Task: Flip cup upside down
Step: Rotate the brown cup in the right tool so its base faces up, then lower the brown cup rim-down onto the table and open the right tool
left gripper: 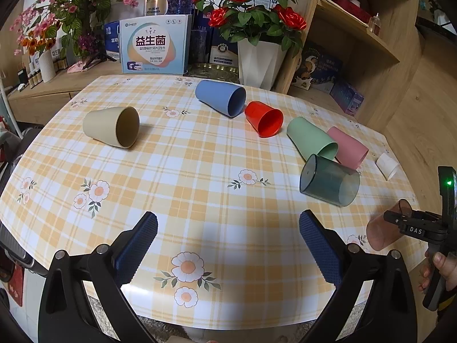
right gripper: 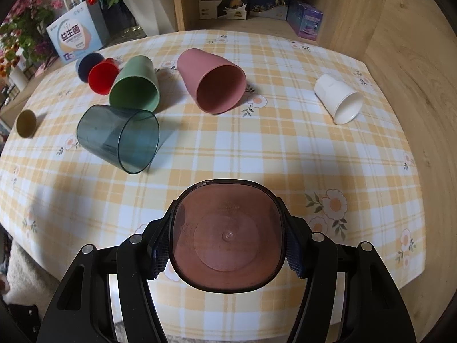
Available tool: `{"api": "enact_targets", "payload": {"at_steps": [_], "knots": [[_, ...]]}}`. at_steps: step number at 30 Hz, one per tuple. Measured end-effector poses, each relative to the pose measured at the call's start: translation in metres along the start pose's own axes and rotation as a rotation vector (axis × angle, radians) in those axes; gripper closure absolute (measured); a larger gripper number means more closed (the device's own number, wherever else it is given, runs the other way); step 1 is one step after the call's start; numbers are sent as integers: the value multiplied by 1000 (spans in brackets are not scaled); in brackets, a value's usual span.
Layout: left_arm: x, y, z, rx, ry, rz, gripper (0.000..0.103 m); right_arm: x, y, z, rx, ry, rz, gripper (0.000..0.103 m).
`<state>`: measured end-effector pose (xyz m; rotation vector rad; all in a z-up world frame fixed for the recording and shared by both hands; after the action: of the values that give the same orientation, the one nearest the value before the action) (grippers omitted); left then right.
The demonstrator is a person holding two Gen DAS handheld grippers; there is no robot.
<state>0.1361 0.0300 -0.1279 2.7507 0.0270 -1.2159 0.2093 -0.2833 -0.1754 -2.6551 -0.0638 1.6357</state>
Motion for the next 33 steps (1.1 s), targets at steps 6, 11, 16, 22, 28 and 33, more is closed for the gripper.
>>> {"api": "enact_targets", "payload": {"at_steps": [6,11,16,22,28,33], "knots": [[0,0,0,-1,3,2,6,1,0,0,2,-1,-2,41],[-4,0,-1,2,9,-1,6,3,0,0,11,-9,-2,40],[-14,4,-12,51,33,-17,6,-6,9,-4,120,-1,-71,40],[-50,8,-37,122,150,-8,6,-57,-2,-14,90,135,-95,30],[-94,10,-63,157,253,5,6,-126,-19,-19,57,312,-66,13],[-127,14,-73,185,313,6,6,-181,-24,-13,68,443,-82,13]]}}
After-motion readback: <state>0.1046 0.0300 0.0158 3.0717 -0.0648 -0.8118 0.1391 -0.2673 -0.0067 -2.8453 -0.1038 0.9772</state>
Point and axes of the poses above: each gripper's, at about its wrist camera, not at the fingertips, and x roughly the way its jaws point, y to its right, z to its underside, the point moved 1 cm from there along x, roughly the way its jaws point, and after that the axes turned 4 degrees about x, right-handed, at the moved point
